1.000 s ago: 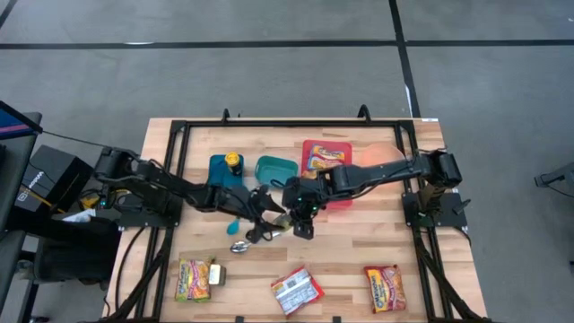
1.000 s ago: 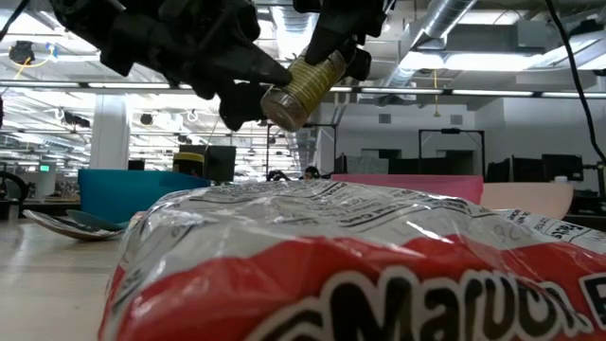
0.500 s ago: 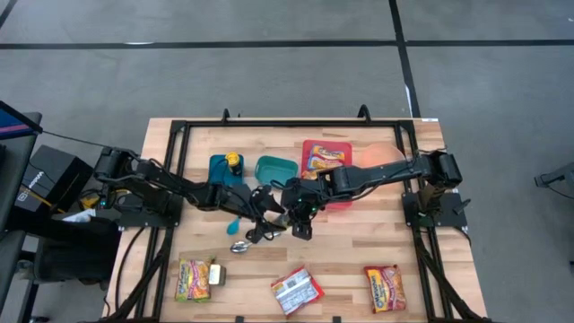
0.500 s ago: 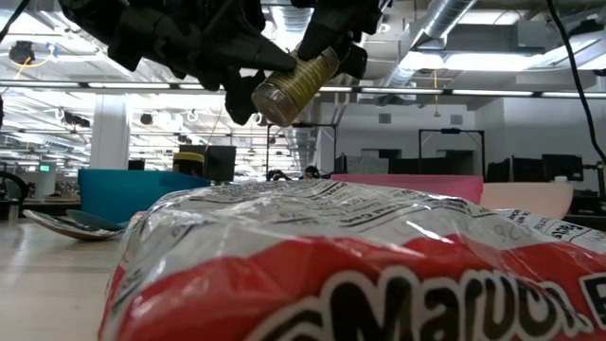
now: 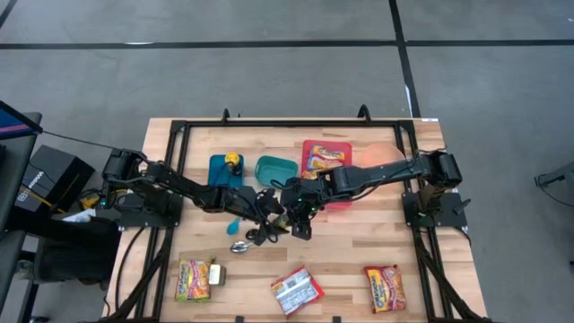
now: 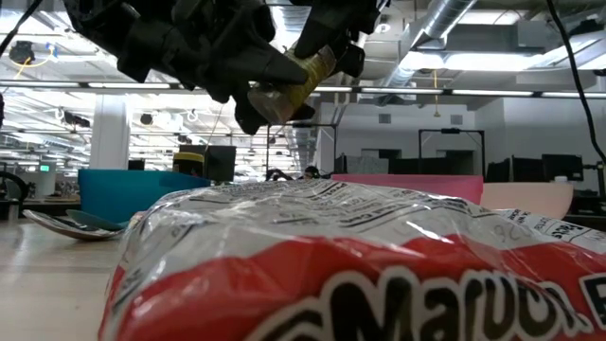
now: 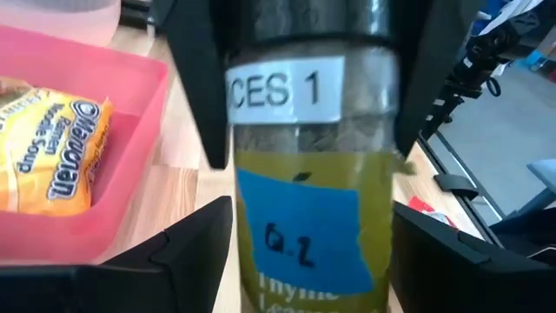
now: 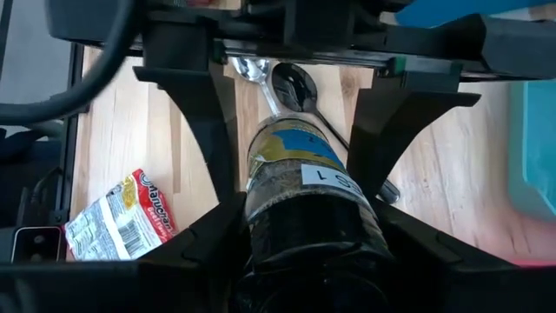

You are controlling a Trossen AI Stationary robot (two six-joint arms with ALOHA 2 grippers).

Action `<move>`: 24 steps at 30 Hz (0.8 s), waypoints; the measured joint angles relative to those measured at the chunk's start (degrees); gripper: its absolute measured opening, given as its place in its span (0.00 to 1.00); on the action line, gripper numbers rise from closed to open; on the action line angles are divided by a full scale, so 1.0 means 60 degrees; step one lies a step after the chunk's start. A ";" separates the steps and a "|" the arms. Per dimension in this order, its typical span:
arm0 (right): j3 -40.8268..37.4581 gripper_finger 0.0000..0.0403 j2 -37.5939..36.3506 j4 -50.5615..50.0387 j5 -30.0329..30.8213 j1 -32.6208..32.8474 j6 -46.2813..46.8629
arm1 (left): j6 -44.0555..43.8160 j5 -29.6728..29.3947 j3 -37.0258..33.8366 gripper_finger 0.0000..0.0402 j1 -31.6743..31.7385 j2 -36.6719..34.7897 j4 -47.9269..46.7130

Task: Pick & Place Food Item
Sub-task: Put the green seasoning bottle into the blue bin

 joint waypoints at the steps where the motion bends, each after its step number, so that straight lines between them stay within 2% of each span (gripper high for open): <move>1: 0.0000 0.49 0.0000 0.0000 0.0000 0.0000 0.0000 | 0.0095 0.0000 0.0000 0.66 0.0000 -0.0003 0.0063; 10: 0.0003 0.49 0.0000 0.0007 0.0000 0.0000 0.0000 | 0.0127 0.0000 0.0026 0.65 0.0000 -0.0076 0.0071; 20: 0.0004 0.49 0.0000 0.0015 0.0000 0.0000 0.0004 | 0.0118 -0.0014 0.0026 0.48 0.0000 -0.0076 0.0125; 24: 0.0004 0.49 0.0000 0.0011 0.0000 0.0000 0.0004 | 0.0118 -0.0015 0.0026 0.44 0.0000 -0.0076 0.0121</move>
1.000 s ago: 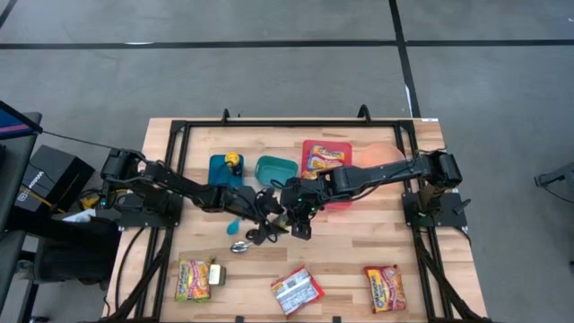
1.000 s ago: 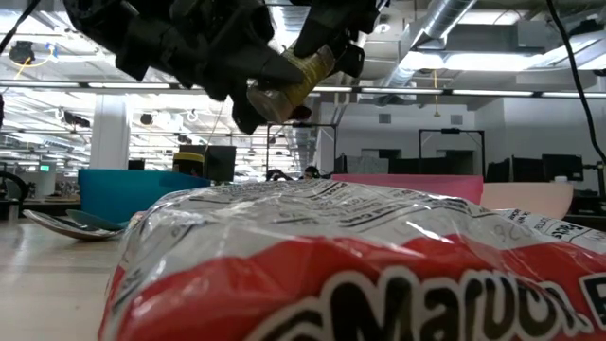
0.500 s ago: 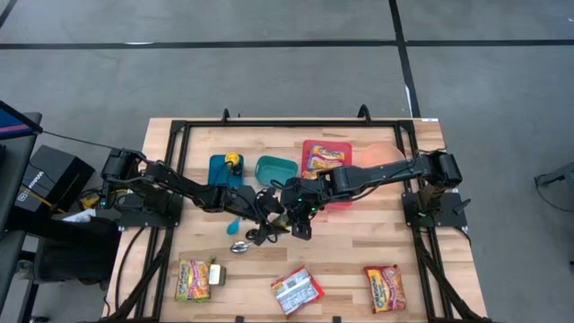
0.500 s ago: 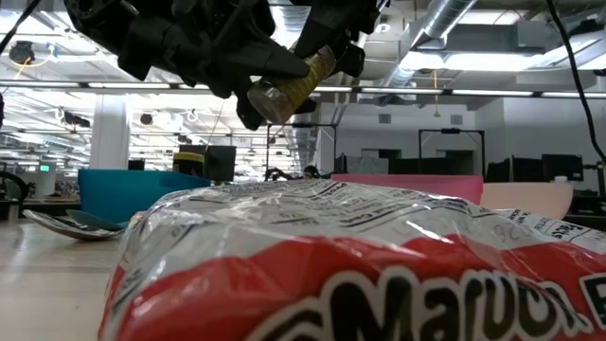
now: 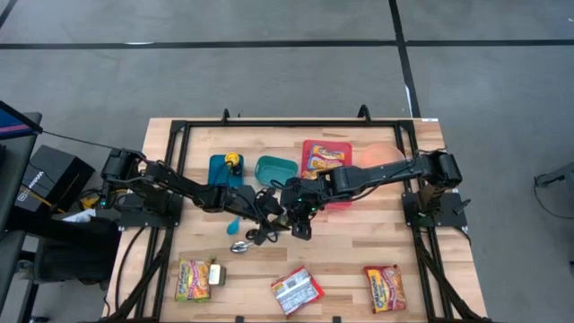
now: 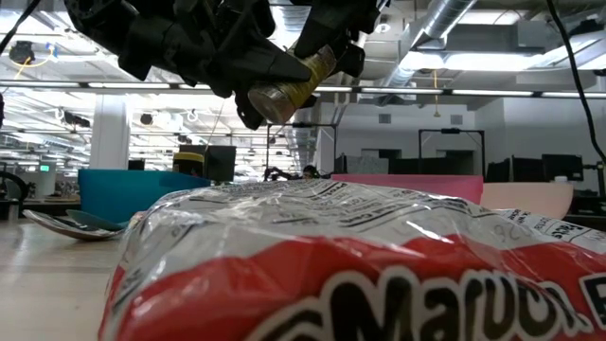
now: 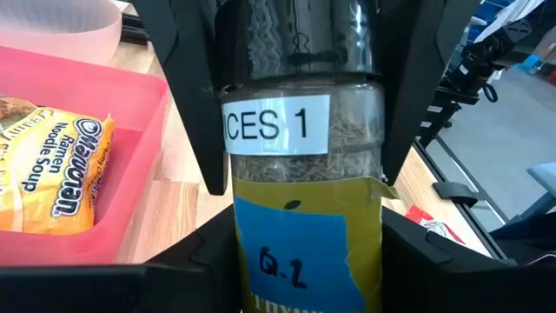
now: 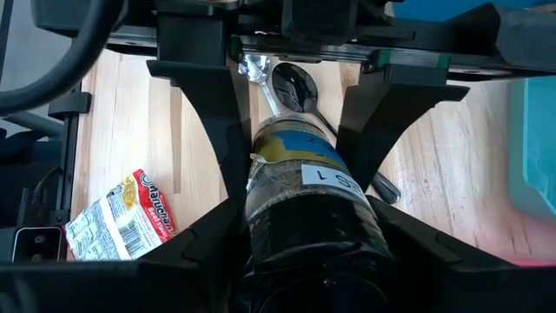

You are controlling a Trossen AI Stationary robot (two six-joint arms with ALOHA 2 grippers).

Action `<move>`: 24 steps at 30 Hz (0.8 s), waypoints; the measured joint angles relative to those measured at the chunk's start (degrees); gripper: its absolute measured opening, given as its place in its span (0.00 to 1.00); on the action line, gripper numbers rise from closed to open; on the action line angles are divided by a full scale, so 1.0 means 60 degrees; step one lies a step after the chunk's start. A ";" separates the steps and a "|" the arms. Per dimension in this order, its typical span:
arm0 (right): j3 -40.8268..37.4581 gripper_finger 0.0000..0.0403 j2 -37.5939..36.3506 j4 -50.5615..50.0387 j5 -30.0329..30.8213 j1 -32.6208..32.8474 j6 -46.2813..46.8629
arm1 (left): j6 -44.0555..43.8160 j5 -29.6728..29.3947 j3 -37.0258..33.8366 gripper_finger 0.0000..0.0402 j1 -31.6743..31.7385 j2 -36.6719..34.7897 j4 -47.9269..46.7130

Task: Pick & Place Food Item
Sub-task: Put the green seasoning bottle into the blue bin

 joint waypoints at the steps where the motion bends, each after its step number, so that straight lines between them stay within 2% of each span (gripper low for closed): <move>1: 0.0000 0.49 0.0000 0.0000 0.0000 0.0000 0.0004 | -0.0008 0.0000 0.0000 0.44 0.0000 0.0000 0.0000; 18: 0.0000 0.50 0.0004 0.0000 0.0000 0.0000 0.0000 | -0.0015 0.0004 0.0000 0.44 0.0000 0.0000 -0.0007; 24: 0.0000 0.56 0.0004 -0.0007 -0.0033 0.0000 -0.0062 | -0.0009 0.0006 0.0000 0.43 0.0000 0.0000 -0.0022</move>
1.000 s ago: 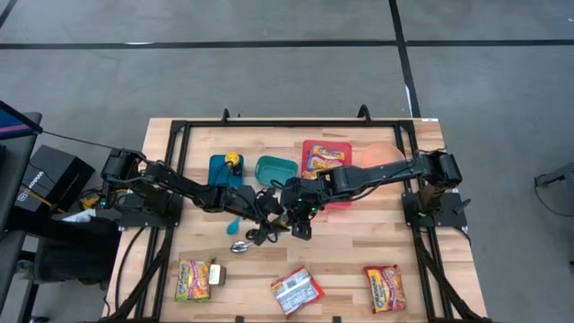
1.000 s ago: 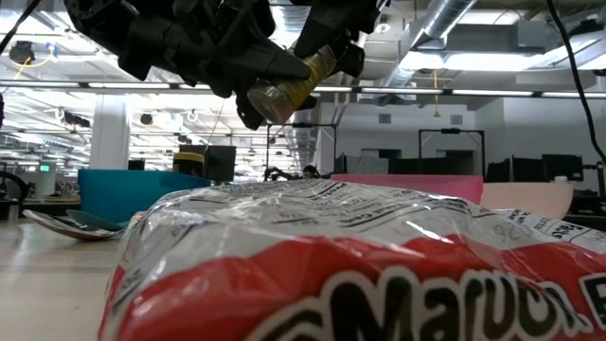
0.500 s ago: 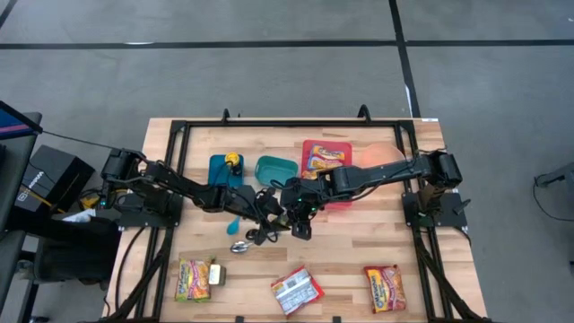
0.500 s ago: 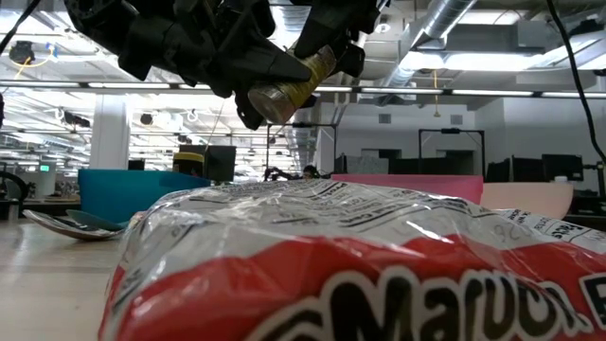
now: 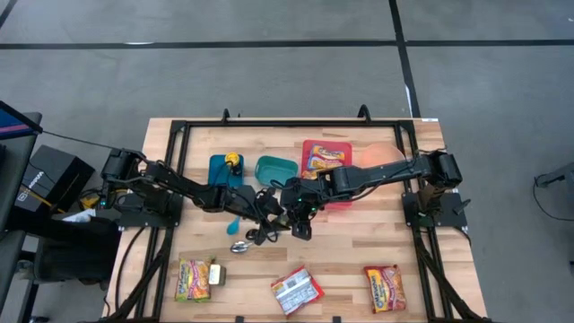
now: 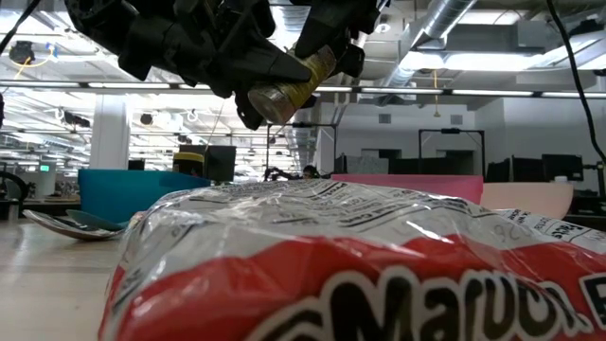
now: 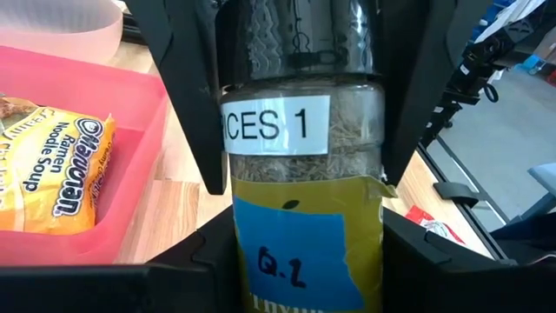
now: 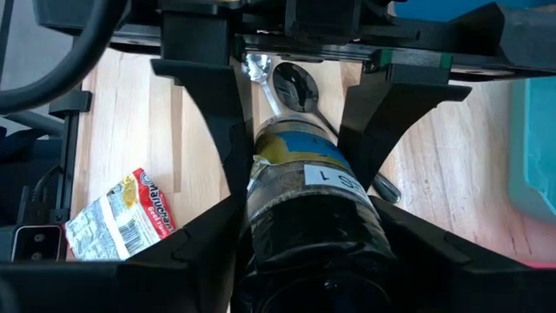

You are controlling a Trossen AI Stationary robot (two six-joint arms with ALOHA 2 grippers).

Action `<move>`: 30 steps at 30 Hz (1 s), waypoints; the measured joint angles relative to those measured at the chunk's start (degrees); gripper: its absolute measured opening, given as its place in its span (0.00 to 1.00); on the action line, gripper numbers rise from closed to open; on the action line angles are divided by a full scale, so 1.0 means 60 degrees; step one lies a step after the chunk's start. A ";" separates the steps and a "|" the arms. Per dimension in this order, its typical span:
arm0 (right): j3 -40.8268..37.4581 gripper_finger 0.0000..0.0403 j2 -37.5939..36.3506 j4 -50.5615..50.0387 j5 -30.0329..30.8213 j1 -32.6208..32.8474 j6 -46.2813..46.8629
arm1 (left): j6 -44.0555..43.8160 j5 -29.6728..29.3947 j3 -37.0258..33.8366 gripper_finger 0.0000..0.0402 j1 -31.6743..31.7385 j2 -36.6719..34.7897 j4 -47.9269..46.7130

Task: Pick & Place Food Item
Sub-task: Put the green seasoning bottle into the blue bin

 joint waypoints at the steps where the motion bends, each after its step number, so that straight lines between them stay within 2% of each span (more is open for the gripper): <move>1: 0.0000 0.57 0.0000 0.0000 0.0001 0.0000 -0.0018 | 0.0001 0.0012 0.0000 0.43 0.0000 0.0000 -0.0049; 15: 0.0004 0.60 -0.0006 -0.0095 -0.0010 -0.0018 -0.0123 | -0.0002 0.0015 -0.0004 0.42 0.0000 0.0000 -0.0252; 30: 0.0004 0.59 -0.1119 -0.0742 0.0015 -0.0149 -0.0267 | 0.0012 0.0004 -0.0007 0.42 0.0009 0.0000 -0.0314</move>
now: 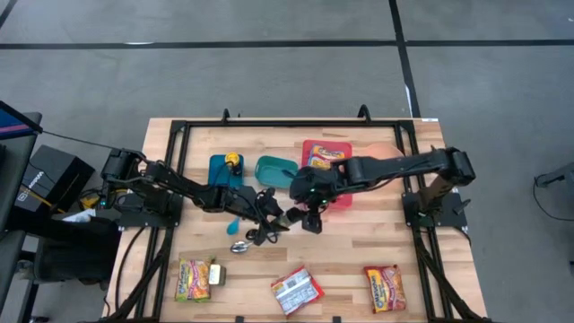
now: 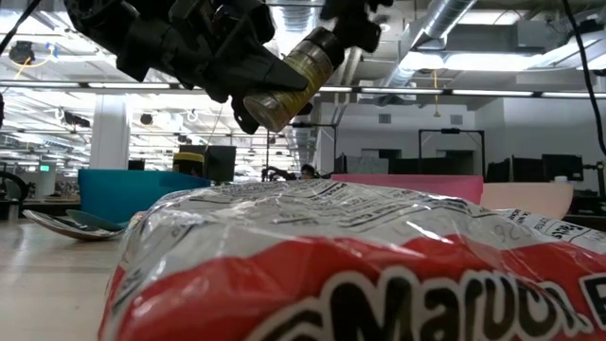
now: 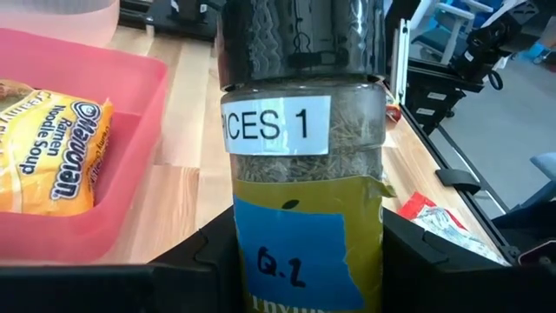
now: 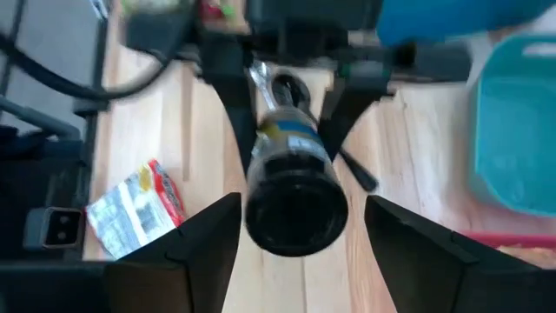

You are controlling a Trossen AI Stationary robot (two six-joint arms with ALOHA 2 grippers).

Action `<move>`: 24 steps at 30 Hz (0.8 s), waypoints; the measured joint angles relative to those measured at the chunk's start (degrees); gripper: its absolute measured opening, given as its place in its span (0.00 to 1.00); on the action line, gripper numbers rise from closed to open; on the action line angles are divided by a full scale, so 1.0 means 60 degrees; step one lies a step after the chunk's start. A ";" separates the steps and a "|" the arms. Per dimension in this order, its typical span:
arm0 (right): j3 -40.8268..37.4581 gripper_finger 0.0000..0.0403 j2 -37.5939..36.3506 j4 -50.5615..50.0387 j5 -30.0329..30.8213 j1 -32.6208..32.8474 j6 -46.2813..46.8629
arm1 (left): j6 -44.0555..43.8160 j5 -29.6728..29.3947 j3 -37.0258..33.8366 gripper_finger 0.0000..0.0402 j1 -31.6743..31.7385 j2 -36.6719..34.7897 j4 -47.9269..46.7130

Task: Pick & Place Food Item
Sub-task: Put the green seasoning bottle into the blue bin

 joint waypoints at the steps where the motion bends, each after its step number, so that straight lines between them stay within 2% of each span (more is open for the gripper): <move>1: 0.0000 0.59 -0.0144 0.0013 0.0000 0.0000 -0.0002 | 0.0000 -0.0007 0.0000 0.42 0.0014 0.0000 -0.0002; 5: 0.0004 0.59 -0.0791 -0.0087 0.0150 0.0033 -0.0002 | 0.0007 -0.0078 0.0000 0.41 0.0068 0.0000 0.0015; 14: 0.0004 0.59 -0.1862 -0.0616 0.2758 0.0859 0.0181 | 0.0007 -0.0148 0.0000 0.41 0.0344 0.0000 0.0054; 19: -0.0020 0.59 -0.1931 -0.1417 0.4164 0.1237 0.0991 | 0.0004 -0.0281 0.0000 0.41 0.0555 0.0000 0.0213; 24: -0.0999 0.59 -0.2062 -0.1654 0.4894 0.1293 0.1725 | 0.0004 -0.0326 0.0000 0.41 0.0704 0.0000 0.0411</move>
